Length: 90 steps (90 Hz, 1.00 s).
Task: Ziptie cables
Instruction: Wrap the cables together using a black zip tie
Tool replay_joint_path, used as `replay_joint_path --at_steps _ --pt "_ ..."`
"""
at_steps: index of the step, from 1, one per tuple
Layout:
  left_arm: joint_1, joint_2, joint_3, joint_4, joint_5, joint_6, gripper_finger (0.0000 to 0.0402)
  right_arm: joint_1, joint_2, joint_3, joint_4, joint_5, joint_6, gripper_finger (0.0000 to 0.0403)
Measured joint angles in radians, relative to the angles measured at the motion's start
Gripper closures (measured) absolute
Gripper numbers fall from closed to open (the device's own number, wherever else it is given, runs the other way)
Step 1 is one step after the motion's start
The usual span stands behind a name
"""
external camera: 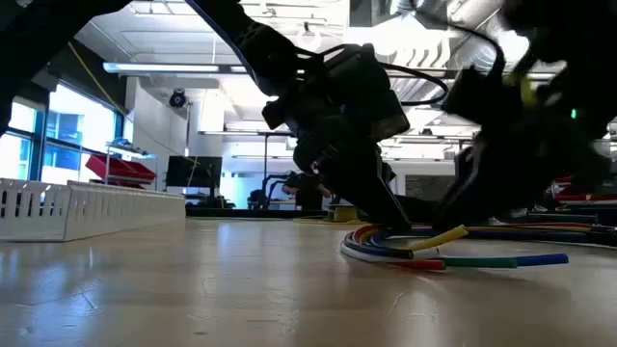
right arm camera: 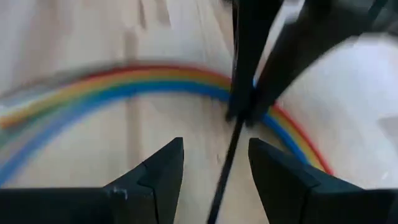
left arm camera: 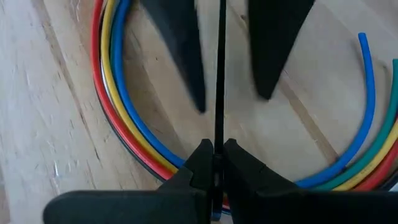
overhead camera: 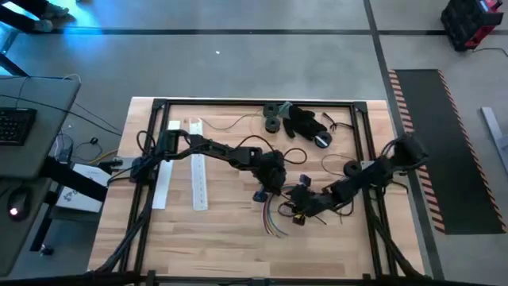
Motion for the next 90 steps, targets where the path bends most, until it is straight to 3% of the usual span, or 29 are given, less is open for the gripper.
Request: replay_joint_path --at_steps 27,50,69,90 --pt "0.0 0.0 0.0 -0.001 0.0 0.0 0.0396 0.014 0.061 0.024 0.051 0.14 0.121 0.028" --pt "-0.003 0.0 0.0 -0.001 0.0 0.001 0.0396 0.009 0.061 0.023 0.047 0.147 0.122 0.0321" --pt "-0.006 0.0 0.0 -0.002 -0.01 0.002 0.0393 0.006 0.061 0.023 0.043 0.13 0.154 0.0388" --pt "0.002 -0.036 0.0 -0.029 -0.015 0.026 0.0319 0.007 0.061 0.023 0.04 0.121 0.197 0.04"
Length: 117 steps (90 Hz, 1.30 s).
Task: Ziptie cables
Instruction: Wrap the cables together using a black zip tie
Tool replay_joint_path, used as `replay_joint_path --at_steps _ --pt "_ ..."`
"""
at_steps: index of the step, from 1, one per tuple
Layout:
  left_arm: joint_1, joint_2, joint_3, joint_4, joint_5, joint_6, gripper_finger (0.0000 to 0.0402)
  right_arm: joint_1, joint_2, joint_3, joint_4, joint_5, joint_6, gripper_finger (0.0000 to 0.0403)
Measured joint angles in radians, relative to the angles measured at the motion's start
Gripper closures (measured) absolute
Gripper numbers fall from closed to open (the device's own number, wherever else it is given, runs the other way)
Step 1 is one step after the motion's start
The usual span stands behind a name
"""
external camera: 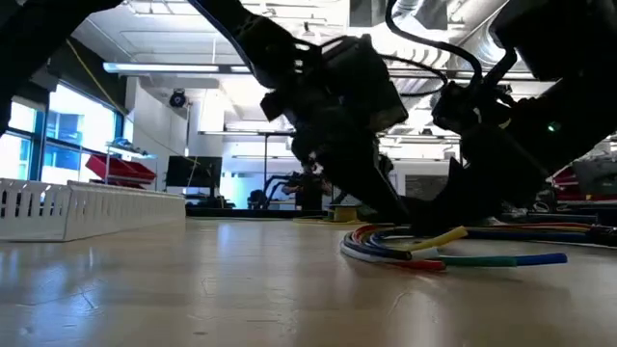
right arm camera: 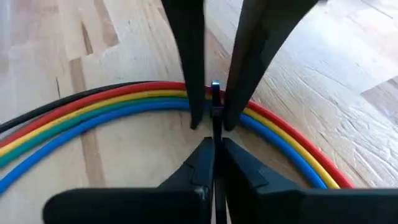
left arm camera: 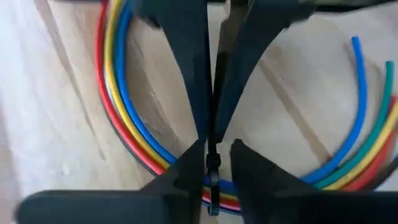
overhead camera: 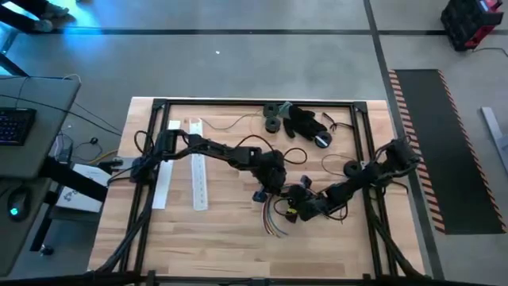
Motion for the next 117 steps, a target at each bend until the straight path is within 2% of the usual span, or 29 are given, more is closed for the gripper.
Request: replay_joint_path --at_steps 12,28,43,61,77,91,117 --pt "-0.004 -0.003 0.0 -0.002 -0.002 0.065 0.0283 0.0 0.0 0.0 0.0 0.0 0.0 0.0401" --pt "-0.022 -0.003 0.0 -0.001 -0.041 0.115 0.0282 0.0 0.0 0.0 0.0 0.0 0.0 0.0402" --pt "-0.035 0.008 0.0 0.001 -0.051 0.104 0.0307 0.0 0.0 0.0 0.0 -0.002 0.0 0.0402" --pt "-0.044 0.019 0.0 0.002 -0.105 0.064 0.0354 0.0 0.0 0.0 0.0 -0.003 0.0 0.0403" --pt "-0.045 0.018 0.0 0.004 -0.109 0.045 0.0392 0.0 0.0 0.0 -0.003 -0.012 0.008 0.0403" --pt "-0.045 0.005 0.0 -0.005 -0.109 0.044 0.0393 0.019 -0.002 -0.001 -0.009 -0.014 0.081 0.0403" --pt "-0.024 -0.004 0.003 -0.036 -0.101 0.037 0.0393 0.132 -0.007 -0.082 -0.037 0.066 0.361 0.0402"
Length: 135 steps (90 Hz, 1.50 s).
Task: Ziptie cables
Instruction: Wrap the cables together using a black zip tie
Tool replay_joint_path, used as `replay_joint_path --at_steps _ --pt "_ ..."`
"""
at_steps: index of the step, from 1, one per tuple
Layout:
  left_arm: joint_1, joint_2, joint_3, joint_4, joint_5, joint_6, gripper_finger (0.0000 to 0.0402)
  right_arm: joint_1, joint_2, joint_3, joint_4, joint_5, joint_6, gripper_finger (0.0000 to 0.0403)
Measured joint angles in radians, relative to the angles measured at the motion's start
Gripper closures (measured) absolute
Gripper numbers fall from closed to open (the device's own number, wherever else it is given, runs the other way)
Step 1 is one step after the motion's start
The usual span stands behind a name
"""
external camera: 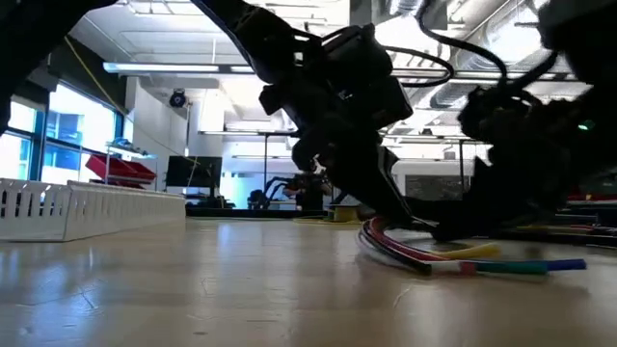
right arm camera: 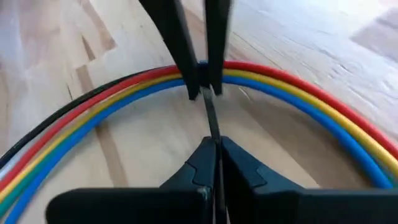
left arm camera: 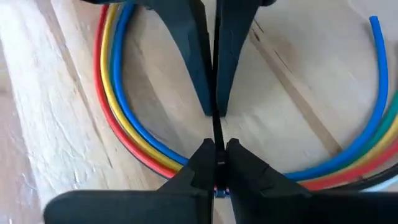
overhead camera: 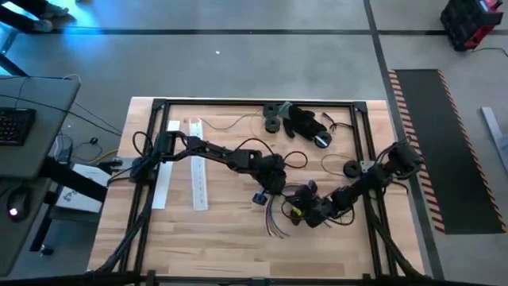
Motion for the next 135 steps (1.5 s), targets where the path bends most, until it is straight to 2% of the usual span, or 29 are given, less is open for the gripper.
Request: replay_joint_path --at_steps 19,29,36,44,51,59,65,73,79,85,96,113,135 --pt "0.013 -0.003 -0.003 -0.016 0.01 0.0 0.0393 0.051 -0.008 -0.006 -0.061 0.01 0.058 0.0401" --pt "0.012 -0.003 -0.003 -0.015 0.011 0.0 0.0393 0.049 -0.049 -0.009 -0.088 -0.018 0.056 0.0402" --pt "0.011 -0.003 -0.003 -0.015 0.011 0.001 0.0393 0.037 -0.109 -0.013 -0.122 -0.084 0.004 0.0403" --pt "0.01 -0.003 -0.003 -0.016 0.011 0.0 0.0393 0.01 -0.195 -0.014 -0.183 -0.228 -0.067 0.039" --pt "0.011 -0.003 -0.003 -0.016 0.01 0.001 0.0393 -0.019 -0.266 -0.015 -0.254 -0.339 -0.103 0.0359" --pt "0.011 -0.003 -0.003 -0.015 0.008 0.001 0.0393 -0.043 -0.337 -0.015 -0.304 -0.384 -0.164 0.031" --pt "0.011 -0.003 -0.003 -0.013 0.007 0.0 0.0393 -0.054 -0.372 -0.015 -0.303 -0.373 -0.239 0.0271" --pt "0.011 -0.003 -0.003 -0.011 0.007 0.0 0.0393 -0.058 -0.384 -0.015 -0.24 -0.285 -0.377 0.0227" --pt "0.011 -0.003 -0.003 -0.008 0.007 0.0 0.0393 -0.058 -0.365 -0.012 -0.169 -0.207 -0.49 0.0204" --pt "0.011 -0.003 -0.003 -0.008 0.007 0.0 0.0393 -0.075 -0.321 -0.012 -0.126 -0.142 -0.53 0.0193" --pt "0.011 -0.003 -0.003 -0.008 0.007 0.0 0.0393 -0.127 -0.216 -0.012 -0.033 -0.123 -0.545 0.0196" --pt "0.011 -0.002 -0.003 -0.007 0.008 0.0 0.0393 -0.158 -0.07 -0.012 0.162 -0.145 -0.551 0.0226" --pt "0.011 -0.002 -0.003 -0.006 0.008 0.001 0.0393 -0.159 -0.009 -0.011 0.233 -0.118 -0.526 0.0274"
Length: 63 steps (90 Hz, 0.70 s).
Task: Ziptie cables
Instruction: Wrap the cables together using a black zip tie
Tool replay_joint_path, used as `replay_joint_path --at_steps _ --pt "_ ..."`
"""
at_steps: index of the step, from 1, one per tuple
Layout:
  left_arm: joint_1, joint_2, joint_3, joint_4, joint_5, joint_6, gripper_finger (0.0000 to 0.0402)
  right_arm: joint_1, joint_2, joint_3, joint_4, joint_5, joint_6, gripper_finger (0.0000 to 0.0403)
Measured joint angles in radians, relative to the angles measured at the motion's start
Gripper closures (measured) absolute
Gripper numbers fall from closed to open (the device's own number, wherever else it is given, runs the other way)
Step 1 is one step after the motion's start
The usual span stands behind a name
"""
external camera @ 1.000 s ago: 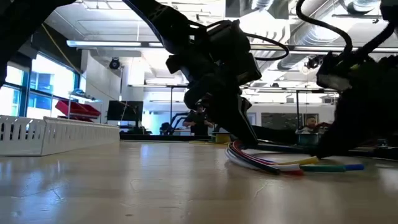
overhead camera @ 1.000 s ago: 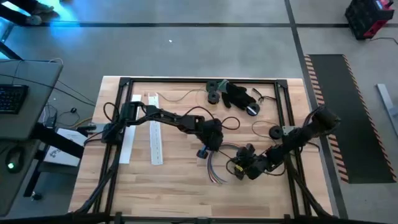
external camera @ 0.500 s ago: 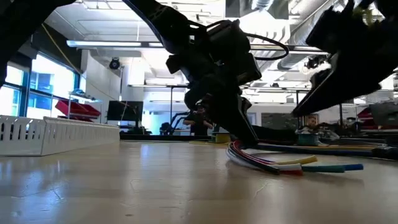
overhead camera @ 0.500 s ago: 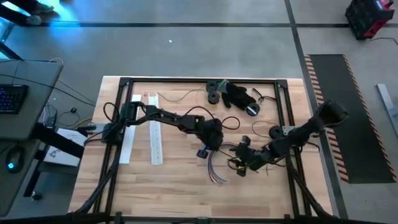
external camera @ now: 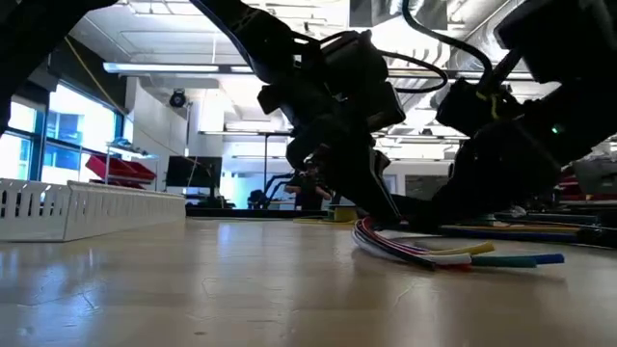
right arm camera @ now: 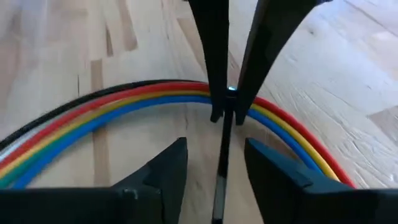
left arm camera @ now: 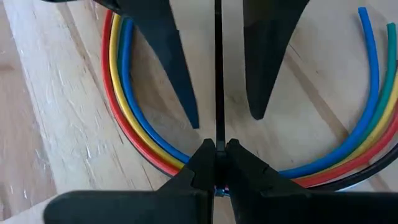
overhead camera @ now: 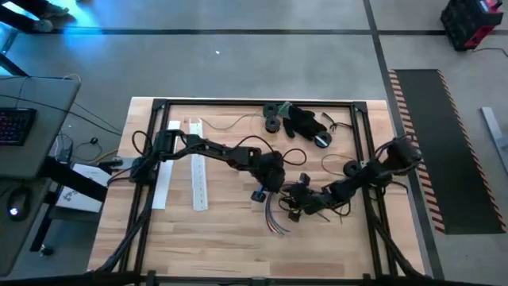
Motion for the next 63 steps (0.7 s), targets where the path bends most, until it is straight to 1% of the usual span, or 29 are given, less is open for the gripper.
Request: replay_joint_path --at_steps 14,39,48,58,63 --pt "0.0 0.0 0.0 0.0 0.0 0.0 0.0393 -0.002 0.001 0.0 0.009 0.034 -0.001 0.0294" --pt "0.0 0.0 0.0 0.002 0.001 0.0 0.0393 -0.002 0.001 0.0 0.018 0.028 -0.001 0.0326" --pt "0.0 0.0 0.0 0.002 0.001 0.0 0.0393 -0.002 0.001 0.0 0.018 0.026 -0.001 0.0349" --pt "0.0 0.001 0.0 0.002 0.001 0.0 0.0393 -0.002 0.001 0.0 0.018 0.023 0.003 0.0386" --pt "0.0 0.001 0.0 0.002 0.002 0.0 0.0393 -0.003 0.001 0.0 0.017 0.021 0.007 0.0397"
